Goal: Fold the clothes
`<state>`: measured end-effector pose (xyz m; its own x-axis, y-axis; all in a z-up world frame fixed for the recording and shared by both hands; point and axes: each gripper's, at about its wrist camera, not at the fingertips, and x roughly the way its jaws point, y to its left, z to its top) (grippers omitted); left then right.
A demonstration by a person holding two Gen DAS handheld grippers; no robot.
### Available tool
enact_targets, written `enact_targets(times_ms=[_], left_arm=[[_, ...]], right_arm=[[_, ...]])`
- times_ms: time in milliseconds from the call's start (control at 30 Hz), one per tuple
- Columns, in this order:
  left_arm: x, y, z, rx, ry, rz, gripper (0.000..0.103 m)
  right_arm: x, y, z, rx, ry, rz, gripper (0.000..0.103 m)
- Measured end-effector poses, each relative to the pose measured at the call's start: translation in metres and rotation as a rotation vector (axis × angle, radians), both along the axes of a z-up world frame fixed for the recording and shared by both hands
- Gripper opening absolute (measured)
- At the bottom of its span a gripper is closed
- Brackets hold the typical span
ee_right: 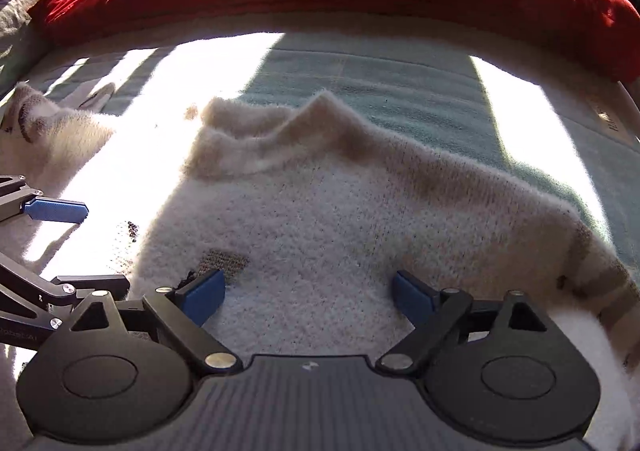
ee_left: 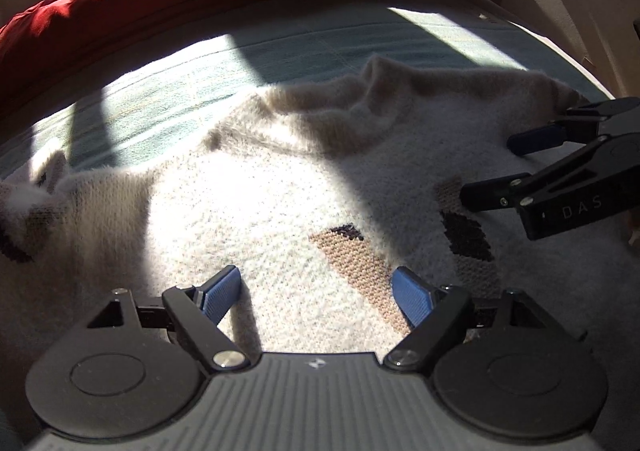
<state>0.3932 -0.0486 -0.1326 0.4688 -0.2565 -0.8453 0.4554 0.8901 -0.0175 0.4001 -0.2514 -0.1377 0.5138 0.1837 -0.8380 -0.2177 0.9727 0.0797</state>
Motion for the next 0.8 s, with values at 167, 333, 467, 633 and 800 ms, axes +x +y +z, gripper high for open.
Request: enact_targets(times_ms=[167, 333, 467, 633, 800], left_arm=[[-0.014, 0.006, 0.001, 0.037, -0.012, -0.028, 0.084], [-0.051, 0.019, 0.006, 0.047, -0.021, -0.039, 0.084], [-0.092, 0.034, 0.008, 0.064, -0.026, -0.073, 0.084], [-0.137, 0.054, 0.011, 0.094, 0.035, -0.124, 0.084], [-0.169, 0.083, 0.011, 0.09, 0.135, -0.101, 0.088]], right_arm=[[-0.012, 0.006, -0.004, -0.051, -0.022, 0.03, 0.103], [-0.041, 0.006, 0.008, -0.056, -0.022, 0.091, 0.103], [-0.098, 0.01, 0.008, -0.087, -0.02, 0.209, 0.103], [-0.163, -0.009, 0.007, -0.1, 0.029, 0.284, 0.103], [-0.195, -0.029, 0.009, -0.111, 0.092, 0.349, 0.103]])
